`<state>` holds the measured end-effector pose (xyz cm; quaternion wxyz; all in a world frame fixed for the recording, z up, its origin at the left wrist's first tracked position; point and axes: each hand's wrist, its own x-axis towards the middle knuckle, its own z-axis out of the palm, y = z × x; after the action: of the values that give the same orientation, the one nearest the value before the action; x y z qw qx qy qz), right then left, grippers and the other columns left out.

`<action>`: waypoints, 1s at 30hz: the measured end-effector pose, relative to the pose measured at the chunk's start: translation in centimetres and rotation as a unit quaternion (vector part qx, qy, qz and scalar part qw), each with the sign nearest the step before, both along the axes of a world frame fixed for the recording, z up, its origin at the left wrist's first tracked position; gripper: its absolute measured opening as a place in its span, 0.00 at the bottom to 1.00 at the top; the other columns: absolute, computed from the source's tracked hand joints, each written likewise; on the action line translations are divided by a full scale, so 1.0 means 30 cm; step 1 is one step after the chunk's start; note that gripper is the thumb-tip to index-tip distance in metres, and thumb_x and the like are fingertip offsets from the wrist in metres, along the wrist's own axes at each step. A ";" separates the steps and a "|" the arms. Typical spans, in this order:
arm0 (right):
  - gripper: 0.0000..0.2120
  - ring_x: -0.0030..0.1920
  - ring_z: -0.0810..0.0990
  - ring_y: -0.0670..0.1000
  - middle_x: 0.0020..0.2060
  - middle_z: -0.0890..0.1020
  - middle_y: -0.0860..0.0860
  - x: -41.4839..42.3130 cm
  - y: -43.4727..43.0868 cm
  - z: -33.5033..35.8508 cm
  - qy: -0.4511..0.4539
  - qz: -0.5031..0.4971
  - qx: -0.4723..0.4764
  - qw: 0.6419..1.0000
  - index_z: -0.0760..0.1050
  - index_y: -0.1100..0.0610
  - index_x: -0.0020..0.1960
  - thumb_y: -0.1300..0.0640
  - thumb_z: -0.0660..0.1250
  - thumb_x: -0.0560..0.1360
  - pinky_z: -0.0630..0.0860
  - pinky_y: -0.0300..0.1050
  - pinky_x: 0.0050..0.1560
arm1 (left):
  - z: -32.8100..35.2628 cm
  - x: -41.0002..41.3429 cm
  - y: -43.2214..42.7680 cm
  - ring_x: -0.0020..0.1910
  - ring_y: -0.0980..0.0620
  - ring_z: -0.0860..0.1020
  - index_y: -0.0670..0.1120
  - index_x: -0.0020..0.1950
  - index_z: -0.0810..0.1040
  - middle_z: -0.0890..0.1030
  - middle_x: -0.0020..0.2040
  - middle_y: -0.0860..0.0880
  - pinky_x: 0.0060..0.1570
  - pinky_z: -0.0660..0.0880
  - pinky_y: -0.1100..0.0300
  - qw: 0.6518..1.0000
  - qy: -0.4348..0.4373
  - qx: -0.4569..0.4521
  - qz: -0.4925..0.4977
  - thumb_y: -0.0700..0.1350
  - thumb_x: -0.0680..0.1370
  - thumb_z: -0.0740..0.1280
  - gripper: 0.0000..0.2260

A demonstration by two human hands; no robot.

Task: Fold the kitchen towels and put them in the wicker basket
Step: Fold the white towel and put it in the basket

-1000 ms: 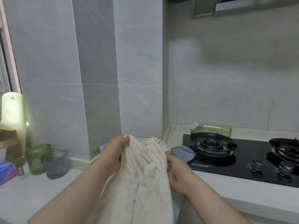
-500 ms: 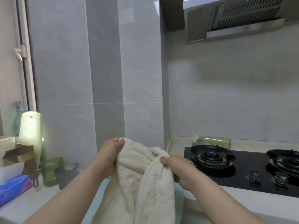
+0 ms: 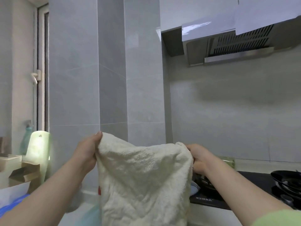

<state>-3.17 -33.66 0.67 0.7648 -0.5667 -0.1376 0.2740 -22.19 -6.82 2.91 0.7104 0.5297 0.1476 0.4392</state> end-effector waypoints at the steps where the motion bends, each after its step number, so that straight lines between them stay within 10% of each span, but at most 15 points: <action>1: 0.14 0.50 0.84 0.63 0.51 0.84 0.64 0.006 -0.003 0.021 -0.016 -0.013 -0.023 1.000 0.78 0.68 0.58 0.58 0.65 0.79 0.80 0.59 0.53 | 0.015 -0.007 0.004 0.52 0.47 0.81 0.39 0.60 0.78 0.82 0.53 0.44 0.51 0.77 0.53 1.000 -0.002 0.004 0.006 0.46 0.80 0.67 0.13; 4: 0.17 0.45 0.84 0.61 0.48 0.84 0.63 0.008 -0.028 0.078 -0.050 -0.007 -0.087 0.995 0.77 0.65 0.57 0.51 0.64 0.81 0.81 0.55 0.46 | 0.047 -0.026 0.023 0.46 0.52 0.78 0.42 0.56 0.77 0.80 0.48 0.47 0.42 0.75 0.57 0.999 -0.021 0.008 0.023 0.45 0.80 0.66 0.08; 9: 0.09 0.35 0.82 0.57 0.36 0.84 0.60 -0.016 -0.100 0.145 -0.076 -0.014 -0.116 0.990 0.77 0.70 0.48 0.69 0.59 0.78 0.80 0.47 0.30 | 0.092 -0.060 0.033 0.47 0.51 0.78 0.40 0.54 0.76 0.79 0.49 0.46 0.44 0.76 0.57 0.999 -0.043 -0.021 0.022 0.43 0.81 0.64 0.07; 16: 0.22 0.44 0.80 0.62 0.57 0.74 0.63 -0.036 -0.079 0.108 0.028 -0.007 0.066 0.997 0.66 0.61 0.65 0.75 0.48 0.76 0.82 0.54 0.35 | 0.148 -0.084 0.007 0.40 0.49 0.77 0.39 0.53 0.76 0.78 0.41 0.45 0.42 0.73 0.57 0.998 -0.053 -0.024 -0.002 0.41 0.80 0.62 0.07; 20: 0.31 0.43 0.79 0.56 0.50 0.79 0.59 -0.059 -0.082 0.104 -0.050 0.030 0.071 0.996 0.72 0.67 0.67 0.75 0.55 0.65 0.81 0.47 0.42 | 0.173 -0.106 -0.025 0.37 0.50 0.76 0.42 0.46 0.77 0.79 0.36 0.48 0.38 0.72 0.58 0.999 -0.037 0.011 0.008 0.42 0.79 0.65 0.05; 23: 0.14 0.34 0.72 0.47 0.41 0.80 0.52 -0.065 -0.091 0.128 -0.127 -0.055 0.010 0.990 0.80 0.60 0.59 0.61 0.61 0.78 0.68 0.39 0.35 | 0.180 -0.128 -0.020 0.36 0.50 0.74 0.43 0.44 0.78 0.78 0.37 0.48 0.37 0.69 0.56 0.998 -0.019 0.052 0.038 0.45 0.78 0.68 0.06; 30: 0.12 0.51 0.80 0.49 0.48 0.81 0.50 -0.076 -0.143 0.186 -0.411 -0.225 -0.111 0.877 0.78 0.59 0.60 0.63 0.66 0.77 0.75 0.38 0.48 | 0.158 -0.172 0.007 0.41 0.51 0.77 0.42 0.48 0.80 0.80 0.43 0.47 0.48 0.74 0.58 0.984 -0.009 0.146 0.103 0.40 0.79 0.68 0.02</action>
<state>-5.45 -37.93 6.25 0.6122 -0.7253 -0.2772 -0.1491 -27.35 -6.62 7.66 0.5782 0.6057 0.1294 0.5311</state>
